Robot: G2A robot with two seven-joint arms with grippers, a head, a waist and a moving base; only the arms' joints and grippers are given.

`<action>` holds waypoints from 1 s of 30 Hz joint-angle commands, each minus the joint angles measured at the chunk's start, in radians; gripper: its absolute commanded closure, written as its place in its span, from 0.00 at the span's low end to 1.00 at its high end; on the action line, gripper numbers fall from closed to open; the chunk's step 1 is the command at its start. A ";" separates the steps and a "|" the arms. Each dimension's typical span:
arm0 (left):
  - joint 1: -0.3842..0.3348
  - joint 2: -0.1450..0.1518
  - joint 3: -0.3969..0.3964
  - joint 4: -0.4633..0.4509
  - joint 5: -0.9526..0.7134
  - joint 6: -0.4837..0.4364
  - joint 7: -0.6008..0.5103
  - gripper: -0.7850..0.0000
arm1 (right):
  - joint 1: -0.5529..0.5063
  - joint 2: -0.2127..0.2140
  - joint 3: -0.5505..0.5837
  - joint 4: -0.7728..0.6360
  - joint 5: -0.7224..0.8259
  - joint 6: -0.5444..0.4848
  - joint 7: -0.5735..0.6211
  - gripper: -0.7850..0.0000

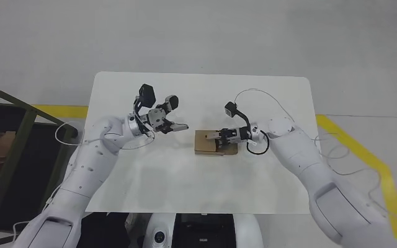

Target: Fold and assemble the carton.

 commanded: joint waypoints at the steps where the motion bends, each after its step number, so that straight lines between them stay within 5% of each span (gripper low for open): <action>1: -0.001 0.011 0.017 -0.003 0.075 0.000 0.072 0.00 | 0.002 0.009 0.014 -0.004 -0.013 -0.009 -0.002 0.00; 12: -0.020 0.054 0.108 0.057 0.639 0.004 0.617 0.00 | -0.129 0.150 0.225 -0.288 -0.018 0.025 0.032 0.00; 18: -0.035 0.045 0.199 0.124 0.872 0.139 0.885 0.00 | -0.281 0.226 0.386 -0.545 -0.027 0.069 0.057 0.00; 23: -0.055 0.031 0.272 0.186 0.999 0.281 0.973 0.00 | -0.379 0.260 0.474 -0.697 -0.047 0.119 0.051 0.00; 30: -0.092 -0.009 0.344 0.263 0.953 0.339 0.971 0.00 | -0.456 0.283 0.544 -0.793 -0.024 0.137 0.060 0.00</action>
